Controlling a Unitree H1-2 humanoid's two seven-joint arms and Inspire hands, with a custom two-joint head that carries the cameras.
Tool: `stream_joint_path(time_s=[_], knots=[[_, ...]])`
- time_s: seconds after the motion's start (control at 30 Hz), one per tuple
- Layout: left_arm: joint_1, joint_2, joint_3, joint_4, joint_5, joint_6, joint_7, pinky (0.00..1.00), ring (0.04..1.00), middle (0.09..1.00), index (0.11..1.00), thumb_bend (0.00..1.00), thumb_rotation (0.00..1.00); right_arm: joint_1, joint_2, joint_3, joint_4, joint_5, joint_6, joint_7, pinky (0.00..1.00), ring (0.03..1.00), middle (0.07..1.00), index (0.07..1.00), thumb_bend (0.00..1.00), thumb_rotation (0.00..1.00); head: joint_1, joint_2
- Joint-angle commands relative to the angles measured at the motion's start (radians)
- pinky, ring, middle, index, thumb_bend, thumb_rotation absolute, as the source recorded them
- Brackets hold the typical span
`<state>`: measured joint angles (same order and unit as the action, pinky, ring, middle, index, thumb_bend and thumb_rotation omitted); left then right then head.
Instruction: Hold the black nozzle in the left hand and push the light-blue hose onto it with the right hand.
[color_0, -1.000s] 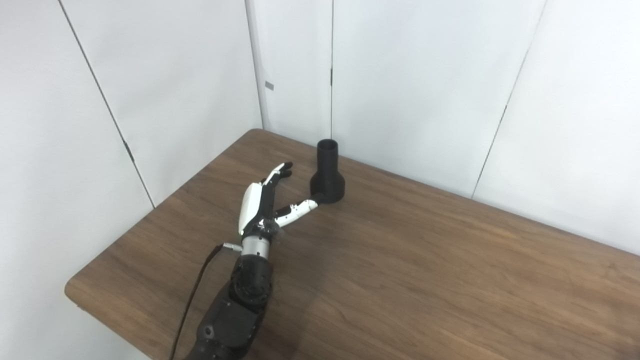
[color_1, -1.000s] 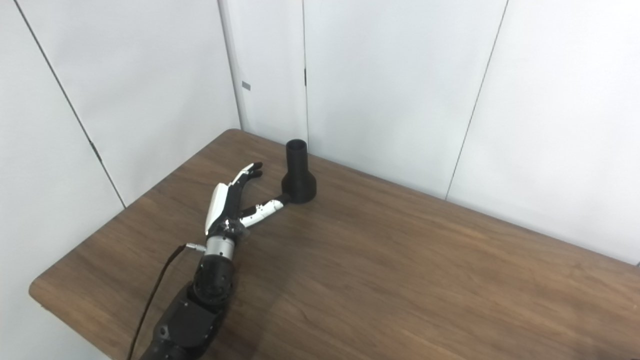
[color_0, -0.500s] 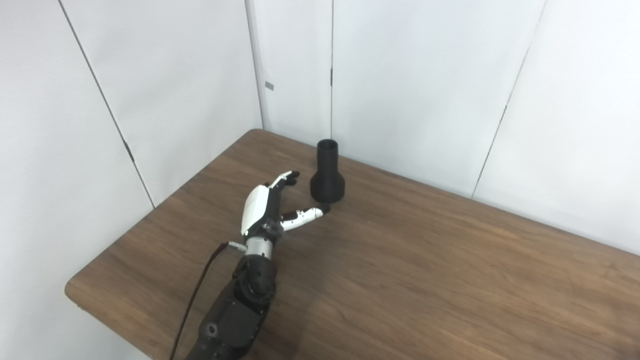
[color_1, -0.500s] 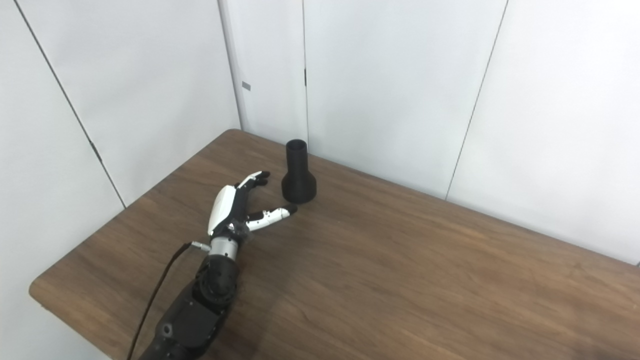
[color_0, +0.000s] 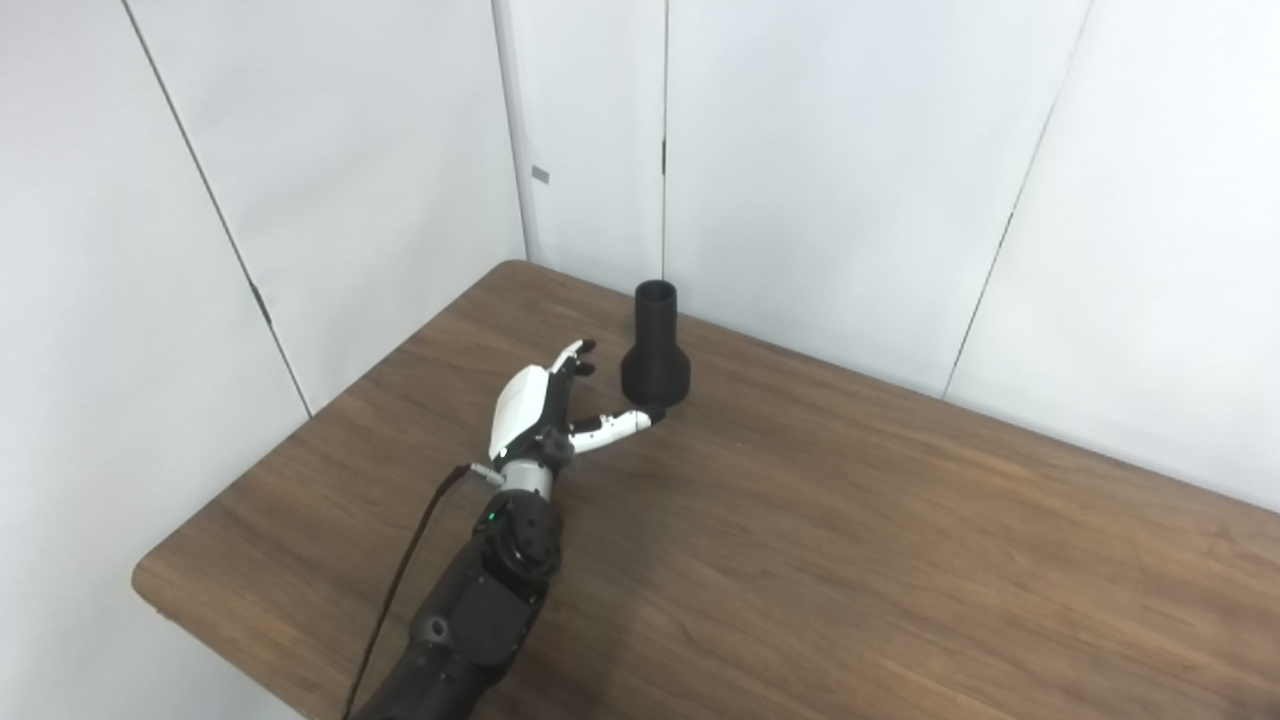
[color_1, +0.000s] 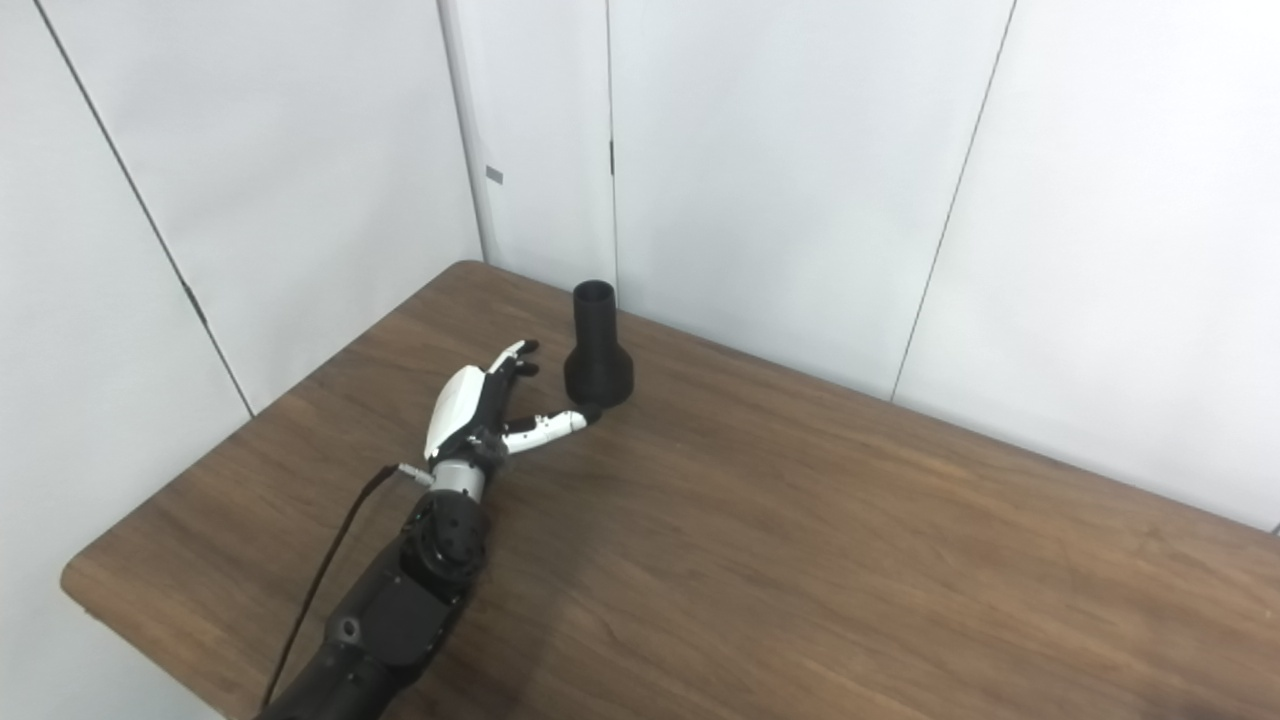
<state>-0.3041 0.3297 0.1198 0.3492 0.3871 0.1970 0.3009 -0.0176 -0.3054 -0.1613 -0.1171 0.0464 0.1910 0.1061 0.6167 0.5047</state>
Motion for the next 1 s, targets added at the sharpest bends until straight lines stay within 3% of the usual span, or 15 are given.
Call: stream_joint_path(time_s=[0.0,0.07,0.23,0.27,0.33,0.47,0.67,0.97], knots=[[-0.001,0.013,0.001,0.029,-0.032,0.087,-0.060,1.00,0.901,0.801,0.916,1.00,0.52,0.011,-0.020,-0.003,-0.019,-0.014,0.010,-0.003,0.38,0.524,0.570,0.545,0.52,0.56,-0.003,0.002],[-0.004,0.019,-0.009,0.030,-0.027,0.102,-0.079,1.00,0.921,0.820,0.919,1.00,0.51,0.012,-0.018,-0.004,-0.017,-0.012,0.001,-0.003,0.39,0.527,0.572,0.546,0.54,0.56,-0.006,0.003],[-0.006,0.031,-0.037,0.013,-0.012,0.134,-0.103,1.00,0.879,0.747,0.910,1.00,0.53,0.016,-0.016,0.001,-0.028,-0.023,0.002,-0.007,0.39,0.533,0.577,0.551,0.50,0.57,-0.011,0.005],[-0.008,0.034,-0.040,0.012,-0.012,0.139,-0.106,1.00,0.823,0.631,0.905,1.00,0.52,0.017,-0.014,0.001,-0.035,-0.022,0.009,-0.008,0.39,0.537,0.580,0.552,0.49,0.57,-0.014,0.004],[-0.011,0.037,-0.045,0.017,-0.013,0.143,-0.107,1.00,0.808,0.603,0.903,1.00,0.52,0.019,-0.011,0.003,-0.044,-0.024,0.015,-0.008,0.39,0.538,0.580,0.552,0.49,0.56,-0.017,0.005],[-0.014,0.042,-0.059,0.011,-0.006,0.167,-0.115,1.00,0.847,0.688,0.893,1.00,0.51,0.024,-0.010,0.004,-0.057,-0.028,0.017,-0.005,0.40,0.539,0.582,0.553,0.44,0.56,-0.022,0.006],[-0.022,0.048,-0.081,0.008,0.001,0.192,-0.123,1.00,0.801,0.543,0.896,1.00,0.52,0.033,-0.006,0.004,-0.088,-0.026,0.045,-0.005,0.41,0.546,0.587,0.557,0.42,0.53,-0.031,0.010],[-0.038,0.050,-0.109,0.039,0.017,0.178,-0.117,1.00,0.744,0.551,0.888,1.00,0.51,0.044,0.001,0.004,-0.120,-0.032,0.073,-0.006,0.41,0.549,0.593,0.563,0.39,0.51,-0.043,0.015]])
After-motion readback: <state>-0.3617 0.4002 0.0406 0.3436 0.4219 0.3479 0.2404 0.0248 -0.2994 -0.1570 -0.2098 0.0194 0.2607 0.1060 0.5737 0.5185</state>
